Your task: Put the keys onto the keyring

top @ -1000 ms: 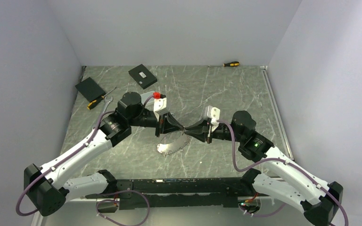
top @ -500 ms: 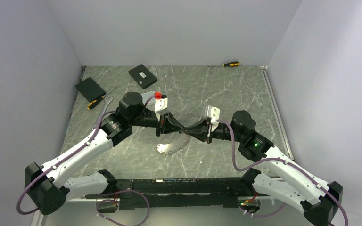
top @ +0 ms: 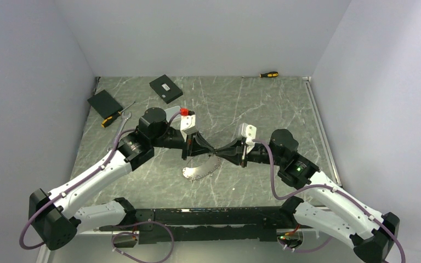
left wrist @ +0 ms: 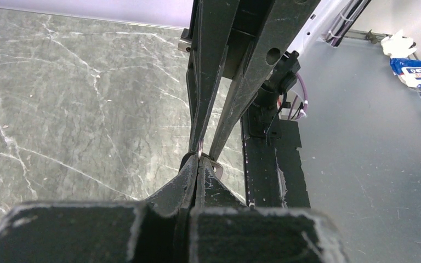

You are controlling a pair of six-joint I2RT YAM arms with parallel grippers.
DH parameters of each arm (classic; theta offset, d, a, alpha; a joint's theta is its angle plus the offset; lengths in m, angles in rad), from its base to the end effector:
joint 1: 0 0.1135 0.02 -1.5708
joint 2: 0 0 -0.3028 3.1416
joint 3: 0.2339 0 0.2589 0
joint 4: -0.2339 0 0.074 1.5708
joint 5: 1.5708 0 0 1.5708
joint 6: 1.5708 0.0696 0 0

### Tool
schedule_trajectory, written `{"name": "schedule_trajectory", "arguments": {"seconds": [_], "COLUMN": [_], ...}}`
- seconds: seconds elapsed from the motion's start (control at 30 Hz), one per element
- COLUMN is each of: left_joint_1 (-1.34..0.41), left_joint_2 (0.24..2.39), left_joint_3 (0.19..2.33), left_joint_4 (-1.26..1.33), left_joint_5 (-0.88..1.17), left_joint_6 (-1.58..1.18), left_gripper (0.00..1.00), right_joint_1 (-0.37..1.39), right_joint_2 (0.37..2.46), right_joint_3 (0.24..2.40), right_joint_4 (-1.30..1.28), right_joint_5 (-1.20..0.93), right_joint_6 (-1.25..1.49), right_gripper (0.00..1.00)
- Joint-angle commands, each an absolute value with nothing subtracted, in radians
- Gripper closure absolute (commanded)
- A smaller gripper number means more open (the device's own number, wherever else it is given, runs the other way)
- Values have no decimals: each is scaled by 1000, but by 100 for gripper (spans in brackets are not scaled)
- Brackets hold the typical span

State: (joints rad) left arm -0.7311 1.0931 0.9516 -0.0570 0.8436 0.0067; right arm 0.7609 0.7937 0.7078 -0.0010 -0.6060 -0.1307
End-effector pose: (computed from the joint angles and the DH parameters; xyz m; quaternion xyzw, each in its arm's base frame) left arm 0.1562 -0.2100 0.3826 0.4965 0.5649 -0.5010 0.4283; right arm 0.1135 0.1628 0.3562 -0.4853 0.5479 0.4090 0.5450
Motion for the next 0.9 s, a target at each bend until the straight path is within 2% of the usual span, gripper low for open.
{"name": "schedule_trajectory", "arguments": {"seconds": [0.0, 0.3, 0.53, 0.87], "left_joint_1": [-739, -740, -740, -742], "left_joint_2": [1077, 1080, 1083, 1083], "left_joint_3": [948, 946, 943, 937], "left_joint_4": [-35, -32, -23, -19], "left_joint_5": [847, 846, 850, 849], "left_joint_6": [10, 6, 7, 6], "left_gripper": [100, 100, 100, 100], "right_joint_1": [763, 764, 764, 764], "right_joint_2": [777, 782, 784, 785], "right_joint_3": [763, 768, 765, 759], "right_joint_4": [23, 24, 27, 48], "right_joint_5": [-595, -591, -587, -562], "right_joint_6": [-135, -130, -127, -98], "right_gripper": [81, 81, 92, 92]}}
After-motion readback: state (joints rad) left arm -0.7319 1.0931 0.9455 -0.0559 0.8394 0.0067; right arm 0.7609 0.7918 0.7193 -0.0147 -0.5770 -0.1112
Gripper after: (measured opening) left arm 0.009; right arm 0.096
